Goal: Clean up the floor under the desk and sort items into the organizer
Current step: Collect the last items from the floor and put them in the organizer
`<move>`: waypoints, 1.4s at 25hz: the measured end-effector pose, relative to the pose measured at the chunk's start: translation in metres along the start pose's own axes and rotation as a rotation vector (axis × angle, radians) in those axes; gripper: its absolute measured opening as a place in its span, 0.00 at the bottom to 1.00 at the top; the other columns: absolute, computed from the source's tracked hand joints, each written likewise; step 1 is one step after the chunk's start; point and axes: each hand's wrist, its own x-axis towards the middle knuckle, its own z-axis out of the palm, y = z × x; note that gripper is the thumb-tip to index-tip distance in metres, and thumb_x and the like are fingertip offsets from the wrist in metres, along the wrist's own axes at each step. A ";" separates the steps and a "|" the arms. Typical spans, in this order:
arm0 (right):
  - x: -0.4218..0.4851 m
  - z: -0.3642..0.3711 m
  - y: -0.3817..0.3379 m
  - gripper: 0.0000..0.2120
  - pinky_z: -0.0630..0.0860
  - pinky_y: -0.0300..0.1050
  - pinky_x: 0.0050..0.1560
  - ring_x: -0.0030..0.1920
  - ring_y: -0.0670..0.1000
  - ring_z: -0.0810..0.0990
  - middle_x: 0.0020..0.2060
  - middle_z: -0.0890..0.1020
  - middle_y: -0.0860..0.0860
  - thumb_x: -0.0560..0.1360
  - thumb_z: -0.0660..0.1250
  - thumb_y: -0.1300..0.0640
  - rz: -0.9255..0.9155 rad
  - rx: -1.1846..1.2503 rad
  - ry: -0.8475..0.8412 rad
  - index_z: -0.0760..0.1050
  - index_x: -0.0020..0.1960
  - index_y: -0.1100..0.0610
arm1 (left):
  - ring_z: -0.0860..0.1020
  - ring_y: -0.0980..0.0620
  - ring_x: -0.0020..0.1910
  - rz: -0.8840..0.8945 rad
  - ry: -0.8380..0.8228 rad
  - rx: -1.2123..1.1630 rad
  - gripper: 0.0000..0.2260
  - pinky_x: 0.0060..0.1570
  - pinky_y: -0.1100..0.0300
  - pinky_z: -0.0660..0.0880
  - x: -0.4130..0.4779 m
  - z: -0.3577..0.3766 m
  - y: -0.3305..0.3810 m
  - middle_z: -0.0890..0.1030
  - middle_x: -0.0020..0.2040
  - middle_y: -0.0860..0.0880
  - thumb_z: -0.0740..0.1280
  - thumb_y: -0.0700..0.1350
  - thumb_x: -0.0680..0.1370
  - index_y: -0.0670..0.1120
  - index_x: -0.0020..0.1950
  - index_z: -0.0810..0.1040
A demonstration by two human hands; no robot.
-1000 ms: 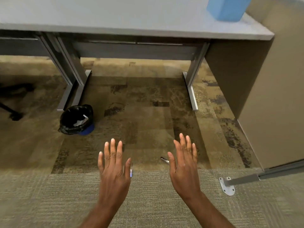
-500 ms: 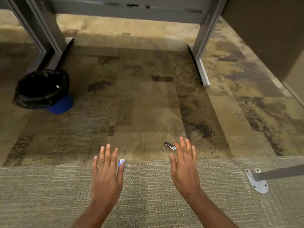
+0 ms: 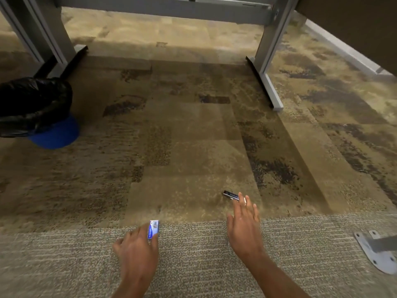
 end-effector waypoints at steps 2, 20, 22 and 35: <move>0.011 0.010 0.009 0.25 0.41 0.55 0.79 0.80 0.55 0.43 0.80 0.48 0.54 0.84 0.48 0.50 0.051 -0.003 -0.038 0.54 0.79 0.55 | 0.80 0.46 0.55 -0.060 -0.063 -0.037 0.23 0.59 0.45 0.70 0.005 0.005 0.005 0.84 0.57 0.47 0.70 0.55 0.75 0.50 0.69 0.75; 0.054 0.022 0.022 0.27 0.62 0.54 0.69 0.66 0.52 0.72 0.64 0.78 0.49 0.75 0.67 0.57 0.144 -0.158 -0.083 0.65 0.73 0.52 | 0.78 0.43 0.52 -0.125 -0.195 -0.119 0.18 0.45 0.53 0.74 0.033 0.016 0.011 0.76 0.56 0.44 0.67 0.44 0.76 0.45 0.65 0.72; 0.051 0.026 0.019 0.23 0.65 0.53 0.66 0.62 0.52 0.74 0.60 0.80 0.50 0.75 0.67 0.56 0.160 -0.180 -0.073 0.70 0.69 0.52 | 0.78 0.43 0.52 -0.140 -0.160 -0.158 0.19 0.43 0.54 0.71 0.033 0.017 0.013 0.76 0.56 0.44 0.67 0.45 0.76 0.45 0.66 0.71; 0.059 0.034 0.009 0.18 0.77 0.47 0.58 0.55 0.53 0.78 0.58 0.78 0.55 0.76 0.68 0.56 0.280 0.049 -0.062 0.75 0.64 0.58 | 0.77 0.55 0.37 -0.080 -0.041 -0.527 0.09 0.31 0.64 0.67 0.036 -0.009 0.033 0.79 0.42 0.52 0.68 0.42 0.77 0.51 0.56 0.74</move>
